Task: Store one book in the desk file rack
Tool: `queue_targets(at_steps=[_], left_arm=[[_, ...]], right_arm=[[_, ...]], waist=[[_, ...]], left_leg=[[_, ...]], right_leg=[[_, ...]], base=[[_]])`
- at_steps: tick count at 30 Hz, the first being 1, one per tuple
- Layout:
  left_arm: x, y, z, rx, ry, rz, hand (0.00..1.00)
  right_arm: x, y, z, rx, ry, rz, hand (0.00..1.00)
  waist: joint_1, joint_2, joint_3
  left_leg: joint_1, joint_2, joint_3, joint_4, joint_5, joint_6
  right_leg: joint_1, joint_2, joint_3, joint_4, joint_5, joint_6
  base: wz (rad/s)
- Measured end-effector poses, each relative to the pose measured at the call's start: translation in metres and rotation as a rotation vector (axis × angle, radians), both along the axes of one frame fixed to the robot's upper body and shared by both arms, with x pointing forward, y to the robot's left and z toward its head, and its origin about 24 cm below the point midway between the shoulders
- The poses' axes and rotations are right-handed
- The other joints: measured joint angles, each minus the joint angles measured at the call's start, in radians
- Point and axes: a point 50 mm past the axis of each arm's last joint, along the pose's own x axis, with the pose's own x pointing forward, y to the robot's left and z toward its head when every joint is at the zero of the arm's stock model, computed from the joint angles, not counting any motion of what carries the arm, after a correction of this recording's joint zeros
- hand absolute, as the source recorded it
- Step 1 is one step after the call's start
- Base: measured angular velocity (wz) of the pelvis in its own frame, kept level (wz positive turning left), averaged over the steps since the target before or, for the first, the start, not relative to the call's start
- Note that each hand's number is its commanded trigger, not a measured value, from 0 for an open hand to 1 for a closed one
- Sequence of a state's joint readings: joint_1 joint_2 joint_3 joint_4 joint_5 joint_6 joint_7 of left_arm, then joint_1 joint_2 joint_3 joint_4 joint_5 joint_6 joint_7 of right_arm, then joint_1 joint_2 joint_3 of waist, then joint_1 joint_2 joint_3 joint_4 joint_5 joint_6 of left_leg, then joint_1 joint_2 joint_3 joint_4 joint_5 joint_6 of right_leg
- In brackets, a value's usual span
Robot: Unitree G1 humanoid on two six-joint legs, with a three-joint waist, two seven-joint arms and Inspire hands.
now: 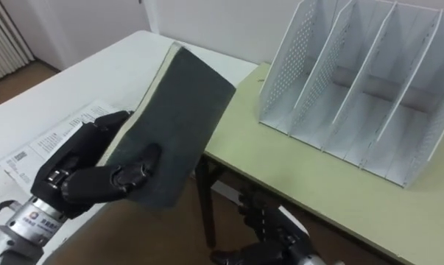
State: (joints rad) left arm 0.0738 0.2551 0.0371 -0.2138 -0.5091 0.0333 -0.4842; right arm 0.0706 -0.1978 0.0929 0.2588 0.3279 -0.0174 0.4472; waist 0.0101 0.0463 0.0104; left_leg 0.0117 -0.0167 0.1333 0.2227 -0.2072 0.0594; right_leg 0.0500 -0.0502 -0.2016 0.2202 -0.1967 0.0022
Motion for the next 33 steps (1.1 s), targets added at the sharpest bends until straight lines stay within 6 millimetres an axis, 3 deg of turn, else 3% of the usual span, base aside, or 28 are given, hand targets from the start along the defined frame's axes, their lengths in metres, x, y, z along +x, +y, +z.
queue_targets(at_steps=[7,13,20,33], left_arm=[[-0.002,-0.002,0.000,-0.137,0.012,-0.083,1.00],[-0.004,-0.001,-0.013,-0.186,0.078,-0.138,1.00],[-0.006,-0.008,-0.015,-0.182,0.078,-0.235,1.00],[-0.008,-0.007,-0.029,-0.222,0.147,-0.295,1.00]], right_arm=[[0.007,0.013,0.037,0.314,-0.121,0.092,0.00],[0.005,0.018,0.043,0.450,-0.122,0.157,0.00],[0.002,0.027,0.059,0.652,-0.166,0.256,0.00],[-0.001,0.028,0.058,0.706,-0.117,0.284,0.00]], waist=[[0.003,0.000,-0.0005],[0.000,-0.006,-0.0016],[0.022,-0.014,-0.0047],[0.029,-0.023,-0.0042]], left_leg=[[0.003,0.003,0.009,0.000,0.000,0.000],[0.005,0.003,0.014,-0.001,0.000,0.000],[-0.006,0.004,0.027,0.001,0.000,0.000],[0.000,0.005,0.032,-0.001,0.000,0.001]], right_leg=[[-0.010,0.000,0.010,0.016,0.000,0.000],[-0.012,0.000,0.011,0.018,0.000,0.000],[-0.030,0.000,0.019,0.020,0.001,-0.001],[-0.027,0.000,0.023,0.021,0.001,-0.001]], base=[[-0.04],[-0.02],[-0.05],[0.00]])
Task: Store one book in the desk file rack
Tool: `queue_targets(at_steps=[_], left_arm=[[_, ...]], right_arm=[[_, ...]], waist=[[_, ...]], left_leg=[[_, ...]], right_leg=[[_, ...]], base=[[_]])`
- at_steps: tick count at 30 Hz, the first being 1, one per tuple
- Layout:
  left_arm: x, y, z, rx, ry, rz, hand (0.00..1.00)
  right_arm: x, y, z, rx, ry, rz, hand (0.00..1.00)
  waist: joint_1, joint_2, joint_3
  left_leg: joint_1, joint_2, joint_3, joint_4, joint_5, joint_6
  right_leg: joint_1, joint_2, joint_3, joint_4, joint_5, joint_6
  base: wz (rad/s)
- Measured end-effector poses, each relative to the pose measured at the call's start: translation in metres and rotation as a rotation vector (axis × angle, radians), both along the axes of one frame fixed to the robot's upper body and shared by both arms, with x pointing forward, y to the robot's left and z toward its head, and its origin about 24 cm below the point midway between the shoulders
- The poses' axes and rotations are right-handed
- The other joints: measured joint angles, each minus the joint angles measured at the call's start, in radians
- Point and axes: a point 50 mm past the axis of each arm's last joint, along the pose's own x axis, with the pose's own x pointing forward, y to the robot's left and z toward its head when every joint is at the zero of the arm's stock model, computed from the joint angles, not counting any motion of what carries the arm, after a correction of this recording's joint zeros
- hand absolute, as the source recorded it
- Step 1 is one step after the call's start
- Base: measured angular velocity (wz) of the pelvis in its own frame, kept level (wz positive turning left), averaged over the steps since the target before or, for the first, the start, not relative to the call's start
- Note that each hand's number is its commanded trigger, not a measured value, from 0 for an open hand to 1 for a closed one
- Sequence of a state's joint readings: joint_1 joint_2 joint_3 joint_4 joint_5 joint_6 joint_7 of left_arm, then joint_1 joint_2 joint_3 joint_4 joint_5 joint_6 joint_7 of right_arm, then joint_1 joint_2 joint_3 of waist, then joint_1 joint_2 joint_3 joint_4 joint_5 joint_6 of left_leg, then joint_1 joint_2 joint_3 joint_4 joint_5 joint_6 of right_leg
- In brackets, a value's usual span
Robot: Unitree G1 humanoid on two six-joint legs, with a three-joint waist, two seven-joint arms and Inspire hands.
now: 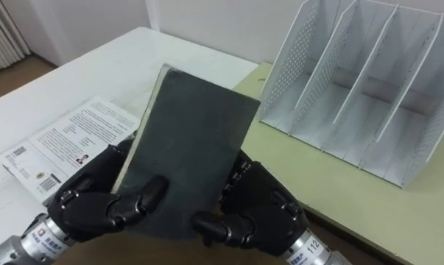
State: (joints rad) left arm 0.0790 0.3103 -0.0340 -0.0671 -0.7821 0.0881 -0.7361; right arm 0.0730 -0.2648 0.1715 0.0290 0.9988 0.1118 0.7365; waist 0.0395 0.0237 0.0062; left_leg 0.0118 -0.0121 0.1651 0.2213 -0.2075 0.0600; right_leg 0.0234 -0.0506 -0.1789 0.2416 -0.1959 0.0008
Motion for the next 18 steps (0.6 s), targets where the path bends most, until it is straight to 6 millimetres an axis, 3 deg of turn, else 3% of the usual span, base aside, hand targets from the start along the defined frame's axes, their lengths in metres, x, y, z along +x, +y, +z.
queue_targets(at_steps=[15,18], left_arm=[[-0.0011,0.0083,-0.0047,0.019,0.043,-0.020,1.00],[-0.0014,0.0080,-0.0060,0.019,0.057,-0.026,1.00]], right_arm=[[-0.0029,-0.0015,-0.0032,-0.023,0.040,0.039,0.00],[-0.0030,-0.0035,-0.0030,-0.024,0.045,0.040,0.00]], waist=[[0.007,0.009,0.0043],[0.017,0.015,0.0016]], left_leg=[[-0.002,0.000,0.000,-0.001,0.000,0.001],[-0.003,0.001,0.000,-0.001,0.000,0.000]], right_leg=[[-0.005,0.000,0.004,0.004,0.000,0.000],[-0.006,0.001,0.004,0.004,0.000,0.000]], base=[[0.00],[0.00]])
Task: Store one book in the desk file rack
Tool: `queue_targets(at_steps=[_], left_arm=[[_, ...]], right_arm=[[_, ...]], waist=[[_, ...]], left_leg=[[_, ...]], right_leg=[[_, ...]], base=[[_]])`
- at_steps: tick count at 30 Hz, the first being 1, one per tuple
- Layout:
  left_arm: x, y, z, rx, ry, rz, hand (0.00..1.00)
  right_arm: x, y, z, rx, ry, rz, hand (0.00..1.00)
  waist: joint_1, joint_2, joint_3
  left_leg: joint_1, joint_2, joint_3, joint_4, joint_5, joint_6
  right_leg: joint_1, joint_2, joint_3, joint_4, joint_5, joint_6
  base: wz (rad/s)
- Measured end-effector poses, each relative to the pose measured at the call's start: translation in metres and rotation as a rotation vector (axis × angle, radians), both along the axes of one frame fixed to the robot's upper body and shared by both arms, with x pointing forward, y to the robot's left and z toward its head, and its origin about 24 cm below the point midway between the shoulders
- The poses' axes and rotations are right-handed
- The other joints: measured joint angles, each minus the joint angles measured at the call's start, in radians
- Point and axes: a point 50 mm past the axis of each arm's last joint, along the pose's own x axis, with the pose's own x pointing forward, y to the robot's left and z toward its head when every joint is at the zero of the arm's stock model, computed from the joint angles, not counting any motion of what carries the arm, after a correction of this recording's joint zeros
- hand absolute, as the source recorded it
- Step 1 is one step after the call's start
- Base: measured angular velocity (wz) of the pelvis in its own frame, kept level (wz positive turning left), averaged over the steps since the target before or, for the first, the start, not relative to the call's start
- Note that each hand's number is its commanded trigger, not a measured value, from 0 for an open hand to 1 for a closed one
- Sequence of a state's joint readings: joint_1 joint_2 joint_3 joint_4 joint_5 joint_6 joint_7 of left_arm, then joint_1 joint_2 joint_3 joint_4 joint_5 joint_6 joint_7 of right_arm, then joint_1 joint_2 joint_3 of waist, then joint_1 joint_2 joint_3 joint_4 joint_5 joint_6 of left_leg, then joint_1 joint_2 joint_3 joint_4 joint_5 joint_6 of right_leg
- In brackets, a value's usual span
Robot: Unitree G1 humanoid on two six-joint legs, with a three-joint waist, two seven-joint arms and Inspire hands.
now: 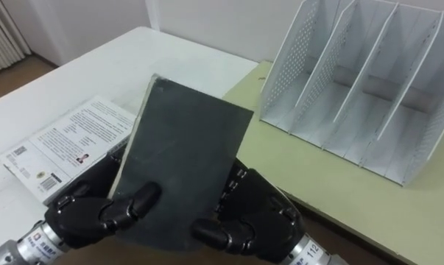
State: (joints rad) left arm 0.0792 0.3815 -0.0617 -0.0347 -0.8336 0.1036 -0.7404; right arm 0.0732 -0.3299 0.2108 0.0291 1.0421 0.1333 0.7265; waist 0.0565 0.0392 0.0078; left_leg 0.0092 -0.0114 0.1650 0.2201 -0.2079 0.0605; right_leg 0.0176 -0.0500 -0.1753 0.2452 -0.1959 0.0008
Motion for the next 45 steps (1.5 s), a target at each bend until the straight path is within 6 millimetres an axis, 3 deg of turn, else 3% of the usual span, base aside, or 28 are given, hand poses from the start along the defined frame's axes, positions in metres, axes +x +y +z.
queue_targets(at_steps=[3,14,15,16,17,18,26,42,43,44,45], left_arm=[[-0.001,0.003,-0.005,0.000,0.019,-0.004,1.00],[-0.002,0.012,-0.009,0.048,0.069,-0.032,1.00],[-0.002,0.013,-0.009,0.054,0.071,-0.033,1.00],[-0.002,0.015,-0.008,0.064,0.072,-0.034,1.00],[-0.002,0.016,-0.008,0.068,0.073,-0.033,1.00],[-0.002,0.016,-0.008,0.068,0.074,-0.033,1.00],[-0.003,0.017,-0.012,0.080,0.094,-0.045,1.00],[-0.007,0.008,-0.016,0.095,0.092,-0.140,1.00],[-0.007,0.008,-0.016,0.094,0.096,-0.140,0.77],[-0.007,0.009,-0.017,0.094,0.099,-0.139,0.10],[-0.007,0.009,-0.017,0.094,0.100,-0.140,0.00]], right_arm=[[0.000,-0.002,0.000,0.003,0.004,0.001,0.00],[-0.001,-0.006,-0.001,-0.018,0.028,0.019,0.00],[-0.001,-0.006,-0.001,-0.019,0.031,0.022,0.25],[-0.001,-0.006,-0.001,-0.020,0.037,0.027,0.62],[-0.002,-0.006,-0.001,-0.020,0.037,0.030,0.78],[-0.002,-0.006,-0.001,-0.020,0.036,0.030,1.00],[-0.002,-0.007,-0.002,-0.022,0.047,0.037,1.00],[-0.003,-0.005,-0.004,-0.030,0.055,0.047,1.00],[-0.003,-0.005,-0.004,-0.031,0.056,0.049,1.00],[-0.003,-0.005,-0.004,-0.033,0.056,0.049,1.00],[-0.003,-0.004,-0.004,-0.033,0.056,0.050,1.00]], waist=[[0.007,0.009,-0.0047],[0.013,0.022,-0.0020],[0.011,0.023,-0.0017],[0.010,0.024,-0.0017],[0.009,0.026,-0.0020],[0.009,0.027,-0.0021],[0.006,0.041,-0.0035],[0.003,0.036,-0.0008],[0.004,0.036,-0.0006],[0.004,0.036,-0.0003],[0.004,0.035,-0.0001]], left_leg=[[0.001,0.000,0.000,0.000,0.000,0.000],[-0.003,0.000,0.000,0.002,0.000,0.000],[-0.003,0.000,0.000,0.002,0.000,0.000],[-0.005,0.000,0.000,0.002,0.000,0.000],[-0.005,0.000,-0.001,0.003,0.000,0.000],[-0.006,0.000,-0.001,0.003,0.000,0.000],[-0.006,0.000,0.000,0.002,0.000,0.000],[-0.004,-0.001,-0.002,0.002,0.000,0.000],[-0.003,-0.001,-0.002,0.002,0.000,0.000],[-0.003,-0.001,-0.002,0.002,0.000,0.000],[-0.003,-0.001,-0.002,0.002,0.000,0.000]], right_leg=[[0.001,0.000,0.001,0.000,0.000,0.000],[-0.001,0.000,0.001,0.001,0.000,0.000],[-0.001,0.000,0.001,0.001,0.000,0.000],[-0.002,0.000,0.001,0.001,0.000,0.000],[-0.003,0.000,0.000,0.001,0.000,0.000],[-0.003,0.000,-0.001,0.001,0.000,0.000],[-0.003,0.000,0.003,-0.003,0.000,0.000],[-0.001,0.000,0.005,-0.003,0.000,0.000],[0.001,0.000,0.005,-0.004,0.000,0.000],[0.002,0.001,0.005,-0.005,0.000,0.000],[0.002,0.001,0.005,-0.005,0.000,0.000]], base=[[0.00],[0.00],[0.00],[0.00],[0.00],[0.00],[0.00],[0.00],[0.00],[0.00],[0.00]])
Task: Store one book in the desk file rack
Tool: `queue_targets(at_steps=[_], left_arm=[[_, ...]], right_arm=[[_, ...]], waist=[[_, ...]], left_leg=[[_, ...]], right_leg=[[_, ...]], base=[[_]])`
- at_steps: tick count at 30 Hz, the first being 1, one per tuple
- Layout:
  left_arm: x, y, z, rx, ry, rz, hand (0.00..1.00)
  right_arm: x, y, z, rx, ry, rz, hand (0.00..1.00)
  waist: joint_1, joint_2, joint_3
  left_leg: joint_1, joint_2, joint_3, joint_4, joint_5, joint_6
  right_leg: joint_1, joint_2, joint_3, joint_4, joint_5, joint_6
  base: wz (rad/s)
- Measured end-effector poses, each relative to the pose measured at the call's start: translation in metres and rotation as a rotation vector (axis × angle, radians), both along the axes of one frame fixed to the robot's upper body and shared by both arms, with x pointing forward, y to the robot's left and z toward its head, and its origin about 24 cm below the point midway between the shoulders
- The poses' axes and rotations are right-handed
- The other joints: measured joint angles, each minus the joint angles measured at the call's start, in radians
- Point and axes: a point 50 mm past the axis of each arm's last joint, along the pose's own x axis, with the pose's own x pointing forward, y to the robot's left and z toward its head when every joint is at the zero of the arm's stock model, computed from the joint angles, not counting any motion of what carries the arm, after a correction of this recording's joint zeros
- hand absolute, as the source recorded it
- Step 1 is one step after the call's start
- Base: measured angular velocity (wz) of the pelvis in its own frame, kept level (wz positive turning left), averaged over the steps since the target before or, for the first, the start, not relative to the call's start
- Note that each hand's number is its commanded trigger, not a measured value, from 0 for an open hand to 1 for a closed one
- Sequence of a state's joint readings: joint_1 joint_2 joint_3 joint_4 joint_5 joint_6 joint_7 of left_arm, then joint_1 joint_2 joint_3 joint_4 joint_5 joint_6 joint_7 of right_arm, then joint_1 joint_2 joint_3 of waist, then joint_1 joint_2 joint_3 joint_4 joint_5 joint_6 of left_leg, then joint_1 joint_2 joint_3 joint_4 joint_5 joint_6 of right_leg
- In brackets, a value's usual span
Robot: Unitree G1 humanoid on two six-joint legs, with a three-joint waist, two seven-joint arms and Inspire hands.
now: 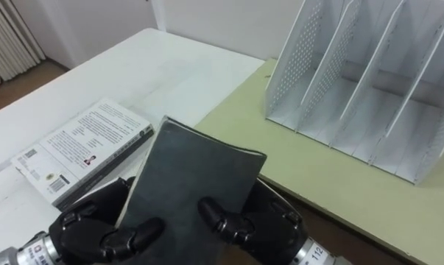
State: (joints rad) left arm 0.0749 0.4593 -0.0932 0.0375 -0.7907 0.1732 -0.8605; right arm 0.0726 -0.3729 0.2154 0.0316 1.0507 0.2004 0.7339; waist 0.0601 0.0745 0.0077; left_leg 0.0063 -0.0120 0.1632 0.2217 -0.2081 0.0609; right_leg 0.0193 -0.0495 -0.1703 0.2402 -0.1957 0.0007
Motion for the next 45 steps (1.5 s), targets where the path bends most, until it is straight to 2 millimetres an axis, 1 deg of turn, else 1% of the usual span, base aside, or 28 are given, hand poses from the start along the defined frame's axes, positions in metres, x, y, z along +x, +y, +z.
queue_targets(at_steps=[3,9,10,14,15,18,20,21,24,26,27,28,29,30,32,33,35,37,39,41,42,45], left_arm=[[0.000,0.000,-0.001,-0.001,0.003,-0.002,0.00],[0.000,0.002,-0.005,0.078,0.011,0.016,0.00],[0.000,0.003,-0.008,0.094,0.024,0.022,0.00],[-0.004,0.011,-0.026,0.166,0.100,0.077,0.00],[-0.004,0.011,-0.028,0.177,0.106,0.082,0.00],[-0.007,0.009,-0.036,0.235,0.128,0.104,0.00],[-0.010,0.007,-0.042,0.227,0.154,0.134,0.00],[-0.011,0.007,-0.044,0.227,0.162,0.140,0.00],[-0.017,0.008,-0.056,0.276,0.204,0.171,0.00],[-0.023,0.002,-0.070,0.286,0.265,0.190,0.00],[-0.024,0.000,-0.073,0.285,0.277,0.193,0.00],[-0.027,-0.004,-0.079,0.279,0.303,0.198,0.00],[-0.030,-0.008,-0.083,0.262,0.322,0.207,0.00],[-0.031,-0.010,-0.084,0.255,0.329,0.214,0.00],[-0.036,-0.019,-0.093,0.243,0.356,0.215,0.00],[-0.037,-0.022,-0.095,0.242,0.365,0.213,0.00],[-0.044,-0.030,-0.106,0.245,0.411,0.205,0.00],[-0.051,-0.033,-0.111,0.253,0.438,0.205,0.00],[-0.056,-0.034,-0.117,0.252,0.466,0.207,0.00],[-0.065,-0.033,-0.130,0.262,0.524,0.230,0.00],[-0.067,-0.032,-0.133,0.266,0.538,0.234,0.00],[-0.075,-0.030,-0.141,0.285,0.582,0.260,0.00]], right_arm=[[0.000,0.000,0.000,-0.002,0.001,0.001,1.00],[0.001,-0.004,0.000,-0.029,0.009,-0.021,1.00],[0.002,-0.005,0.000,-0.034,0.012,-0.030,1.00],[0.004,-0.007,0.000,-0.071,0.008,-0.075,1.00],[0.005,-0.008,0.000,-0.078,0.008,-0.081,1.00],[0.007,-0.011,0.001,-0.139,-0.001,-0.110,1.00],[0.010,-0.015,0.002,-0.187,-0.016,-0.155,1.00],[0.011,-0.016,0.003,-0.199,-0.021,-0.168,1.00],[0.015,-0.018,0.006,-0.280,-0.047,-0.250,1.00],[0.019,-0.017,0.008,-0.329,-0.052,-0.305,1.00],[0.019,-0.017,0.010,-0.345,-0.061,-0.318,1.00],[0.021,-0.015,0.014,-0.373,-0.084,-0.345,1.00],[0.022,-0.013,0.018,-0.406,-0.113,-0.372,1.00],[0.022,-0.012,0.021,-0.424,-0.128,-0.388,1.00],[0.024,-0.009,0.030,-0.472,-0.172,-0.466,1.00],[0.025,-0.008,0.032,-0.474,-0.179,-0.489,1.00],[0.027,-0.008,0.037,-0.527,-0.219,-0.585,1.00],[0.028,-0.010,0.039,-0.589,-0.242,-0.651,1.00],[0.029,-0.013,0.040,-0.653,-0.260,-0.713,1.00],[0.031,-0.014,0.043,-0.721,-0.286,-0.801,1.00],[0.032,-0.014,0.044,-0.730,-0.293,-0.820,1.00],[0.037,-0.017,0.055,-0.786,-0.360,-0.918,1.00]], waist=[[0.000,-0.001,0.0011],[0.014,-0.002,0.0011],[0.015,-0.002,0.0012],[0.000,-0.013,0.0060],[-0.001,-0.014,0.0069],[-0.011,-0.026,0.0015],[-0.023,-0.037,-0.0024],[-0.028,-0.038,-0.0033],[-0.039,-0.042,-0.0020],[-0.059,-0.042,-0.0017],[-0.058,-0.042,-0.0016],[-0.059,-0.041,-0.0007],[-0.068,-0.042,-0.0007],[-0.070,-0.041,-0.0007],[-0.081,-0.041,-0.0006],[-0.082,-0.041,-0.0005],[-0.089,-0.041,-0.0005],[-0.095,-0.043,0.0001],[-0.092,-0.042,-0.0007],[-0.101,-0.039,-0.0020],[-0.101,-0.039,-0.0017],[-0.107,-0.042,0.0002]], left_leg=[[0.001,0.000,0.000,0.000,0.000,0.000],[0.004,0.000,0.003,-0.002,0.000,0.000],[0.006,0.000,0.003,-0.003,0.000,0.000],[0.003,0.000,0.003,-0.002,0.000,0.000],[0.003,0.000,0.003,-0.002,0.000,0.000],[0.002,0.000,0.002,-0.003,0.000,0.000],[0.004,0.000,0.003,-0.004,0.000,0.000],[0.004,0.000,0.003,-0.003,0.000,0.000],[0.006,0.000,0.006,-0.003,0.000,0.000],[0.005,-0.001,0.007,-0.001,0.000,0.000],[0.005,0.000,0.011,-0.001,0.000,0.000],[0.002,0.001,0.015,-0.001,0.000,0.000],[-0.001,0.002,0.018,-0.001,0.000,0.000],[-0.001,0.003,0.022,-0.002,0.000,0.000],[0.004,0.003,0.028,-0.008,0.000,0.000],[0.005,0.004,0.030,-0.008,0.000,0.000],[0.007,0.004,0.039,-0.010,0.000,0.000],[0.005,0.004,0.041,-0.017,0.000,0.000],[0.005,0.005,0.049,-0.017,0.000,0.000],[0.007,0.006,0.053,-0.018,0.001,0.000],[0.008,0.006,0.053,-0.019,0.001,0.000],[0.009,0.005,0.058,-0.021,0.001,-0.001]], right_leg=[[0.001,0.000,0.001,-0.001,0.000,0.000],[0.002,0.001,0.003,0.001,0.000,0.000],[0.003,0.001,0.003,0.001,0.000,0.000],[0.000,0.001,0.002,0.002,0.000,0.000],[0.000,0.001,0.002,0.002,0.000,0.000],[0.000,0.000,-0.002,0.002,0.000,0.000],[0.000,0.001,0.003,0.002,0.000,0.000],[0.001,0.001,0.004,0.001,0.000,0.000],[0.005,0.001,0.005,-0.001,0.000,0.000],[0.003,0.000,0.003,0.000,0.000,0.000],[0.000,0.001,0.003,0.002,0.000,0.000],[-0.005,0.001,0.005,0.002,0.001,-0.001],[-0.011,0.001,0.005,0.007,0.001,-0.001],[-0.015,0.001,0.007,0.011,0.001,-0.001],[-0.015,0.001,0.006,0.014,0.001,-0.001],[-0.015,0.001,0.007,0.015,0.001,-0.001],[-0.017,0.001,0.008,0.015,0.001,-0.001],[-0.023,0.001,0.008,0.014,0.001,-0.001],[-0.030,0.002,0.016,0.017,0.001,-0.002],[-0.030,0.003,0.019,0.016,0.001,-0.002],[-0.030,0.003,0.023,0.016,0.001,-0.002],[-0.033,0.005,0.033,0.016,0.001,-0.002]], base=[[0.00],[0.00],[0.00],[0.00],[0.00],[0.00],[0.00],[0.00],[0.00],[0.00],[-0.09],[-0.11],[-0.10],[-0.11],[-0.12],[-0.09],[-0.10],[-0.08],[-0.10],[-0.06],[-0.05],[-0.06]])
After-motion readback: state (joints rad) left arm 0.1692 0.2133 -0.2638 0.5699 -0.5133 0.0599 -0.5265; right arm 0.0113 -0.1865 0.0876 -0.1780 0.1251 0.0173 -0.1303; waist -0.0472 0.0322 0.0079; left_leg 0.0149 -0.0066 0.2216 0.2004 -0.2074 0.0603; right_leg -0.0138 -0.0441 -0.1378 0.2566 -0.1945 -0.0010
